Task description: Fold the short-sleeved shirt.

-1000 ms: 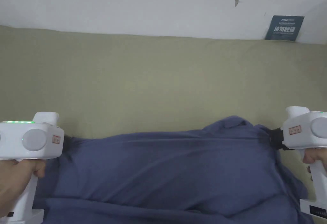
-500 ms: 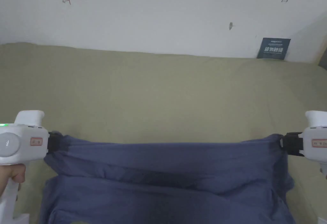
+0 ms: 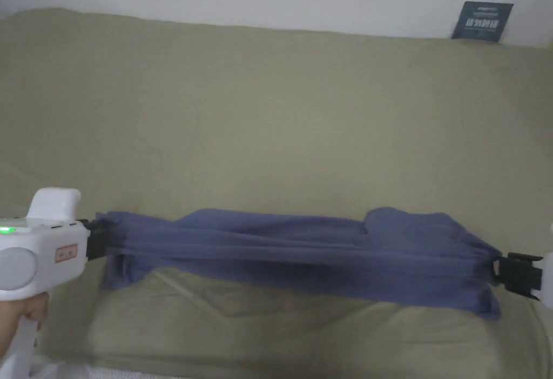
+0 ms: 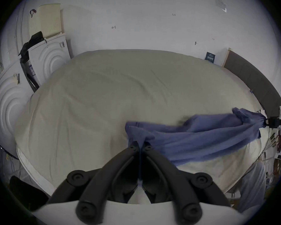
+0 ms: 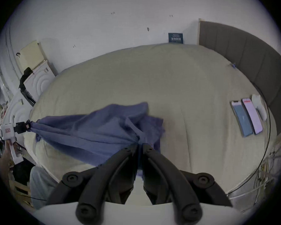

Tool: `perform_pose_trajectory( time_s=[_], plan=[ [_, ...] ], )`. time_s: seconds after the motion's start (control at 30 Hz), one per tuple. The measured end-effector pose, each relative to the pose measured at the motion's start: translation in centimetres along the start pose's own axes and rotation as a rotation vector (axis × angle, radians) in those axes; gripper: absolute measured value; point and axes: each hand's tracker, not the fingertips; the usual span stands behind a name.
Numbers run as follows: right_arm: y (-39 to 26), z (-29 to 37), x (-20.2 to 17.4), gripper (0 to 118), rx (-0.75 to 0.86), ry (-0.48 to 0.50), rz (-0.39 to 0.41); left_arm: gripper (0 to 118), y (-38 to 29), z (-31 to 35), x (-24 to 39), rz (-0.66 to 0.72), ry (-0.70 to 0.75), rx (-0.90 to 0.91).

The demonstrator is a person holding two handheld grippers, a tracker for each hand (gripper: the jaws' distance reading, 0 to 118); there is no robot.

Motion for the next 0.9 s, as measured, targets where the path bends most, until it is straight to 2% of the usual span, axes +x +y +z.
perform_pose_trajectory(
  time_s=[0.23,0.3,0.33,0.37,0.4,0.43,0.47,0.5,0.57,0.6,0.63,0.7,0.73,0.83,0.9],
  plan=[
    [-2.2,-1.5,0.2,10,-0.052,-0.030,0.010,2,-1.9,-1.5,0.0,0.014,0.005,-0.043],
    [-2.4,-1.9,-0.1,11,-0.060,-0.033,0.018,7,-1.9,-1.5,0.1,0.024,0.006,-0.047],
    [-2.4,-1.9,-0.4,20,-0.063,-0.067,0.030,21,-1.9,-1.6,0.0,0.032,0.001,-0.050],
    [-2.3,-1.9,-0.8,59,-0.069,-0.082,0.037,68,-1.8,-1.6,-0.1,0.034,0.001,-0.059],
    [-2.0,-1.7,-1.2,94,-0.074,-0.087,0.039,101,-1.9,-1.5,0.1,0.038,0.000,-0.058],
    [-1.9,-1.5,-1.8,115,-0.063,-0.077,0.035,118,-1.9,-1.1,0.2,0.036,0.009,-0.028],
    [-1.8,-0.9,-2.5,115,-0.005,-0.058,0.025,118,-1.5,-0.6,0.4,0.026,0.032,0.009],
    [-1.0,-0.6,-3.3,110,0.019,-0.066,0.029,117,-1.2,-0.2,0.6,0.026,0.031,0.010],
    [0.0,-0.5,-5.7,109,0.039,-0.080,0.046,115,-0.5,0.4,1.3,0.033,0.037,0.030],
    [0.5,-0.4,-7.2,105,0.070,-0.086,0.061,110,-0.1,0.7,1.6,0.039,0.050,0.047],
    [0.1,-0.3,-7.1,94,0.102,-0.068,0.083,97,0.3,1.0,1.9,0.046,0.061,0.069],
    [0.4,-0.2,-10.2,27,0.178,-0.073,0.103,18,0.9,1.1,2.4,0.048,0.079,0.107],
    [0.5,-0.2,-11.7,10,0.220,-0.074,0.104,0,1.0,1.0,2.6,0.054,0.081,0.118],
    [-0.3,0.1,-15.0,9,0.352,-0.056,0.108,0,1.6,0.8,2.8,0.101,0.025,0.080],
    [-0.9,-0.2,-17.2,9,0.437,-0.095,0.167,0,1.8,0.8,3.0,0.111,0.049,0.086]
  ],
)
